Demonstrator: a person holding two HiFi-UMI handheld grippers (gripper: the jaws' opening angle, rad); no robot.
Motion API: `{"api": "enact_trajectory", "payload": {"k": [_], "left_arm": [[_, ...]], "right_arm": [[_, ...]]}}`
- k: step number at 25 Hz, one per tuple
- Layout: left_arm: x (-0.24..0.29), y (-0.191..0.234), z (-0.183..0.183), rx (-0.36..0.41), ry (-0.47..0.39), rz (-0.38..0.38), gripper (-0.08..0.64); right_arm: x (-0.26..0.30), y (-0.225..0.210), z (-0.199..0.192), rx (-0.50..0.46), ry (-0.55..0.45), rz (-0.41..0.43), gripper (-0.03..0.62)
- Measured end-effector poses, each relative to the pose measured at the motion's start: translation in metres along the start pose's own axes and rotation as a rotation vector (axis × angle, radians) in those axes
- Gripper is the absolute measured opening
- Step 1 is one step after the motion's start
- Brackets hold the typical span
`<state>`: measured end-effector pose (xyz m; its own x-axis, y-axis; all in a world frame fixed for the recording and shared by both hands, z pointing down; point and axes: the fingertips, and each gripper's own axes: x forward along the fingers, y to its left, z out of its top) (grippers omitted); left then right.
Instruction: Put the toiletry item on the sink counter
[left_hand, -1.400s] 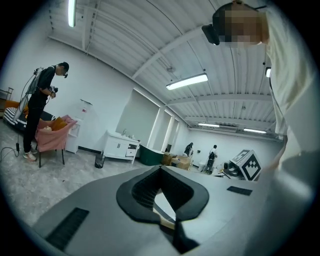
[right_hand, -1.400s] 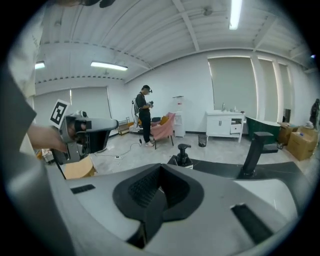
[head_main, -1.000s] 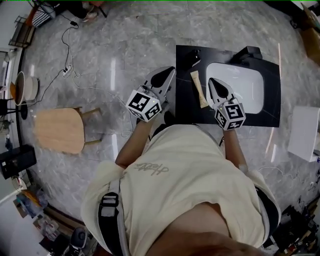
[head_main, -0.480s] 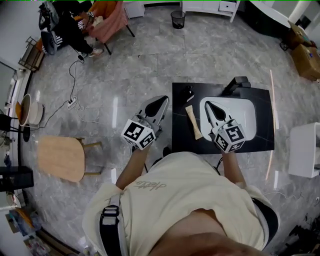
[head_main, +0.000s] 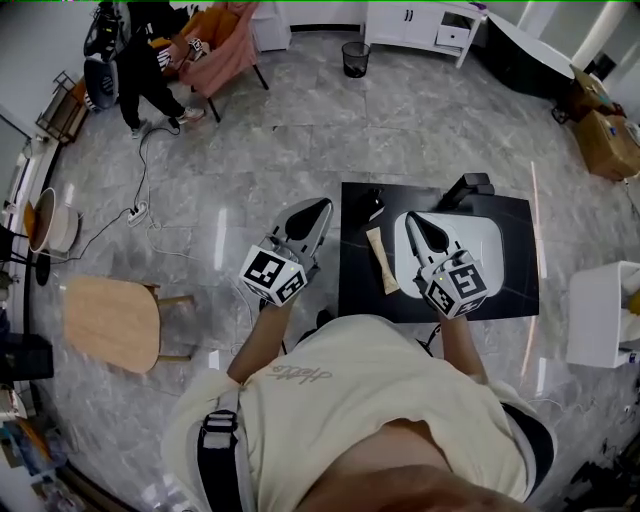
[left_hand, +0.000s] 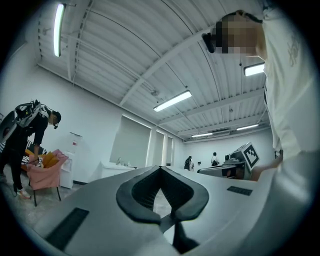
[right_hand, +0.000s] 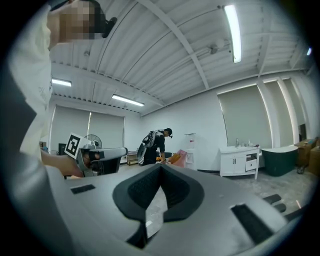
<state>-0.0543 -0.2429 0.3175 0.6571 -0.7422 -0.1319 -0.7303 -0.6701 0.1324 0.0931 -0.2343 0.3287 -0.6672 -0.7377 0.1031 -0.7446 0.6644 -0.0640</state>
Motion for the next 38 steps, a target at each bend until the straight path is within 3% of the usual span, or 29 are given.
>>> {"api": "enact_trajectory", "payload": {"k": [14, 29, 38], "left_arm": [[-0.002, 0.002, -0.009, -0.009, 0.015, -0.007, 0.003], [-0.039, 0.016, -0.021, -0.038, 0.021, 0.072, 0.003], [-0.043, 0.006, -0.027, -0.052, 0.028, 0.043, 0.003]], "right_arm": [[-0.003, 0.000, -0.018, -0.014, 0.025, -0.059, -0.006], [0.002, 0.021, -0.035, 0.008, 0.057, -0.023, -0.006], [-0.009, 0.031, -0.041, 0.005, 0.063, -0.032, -0.006]]}}
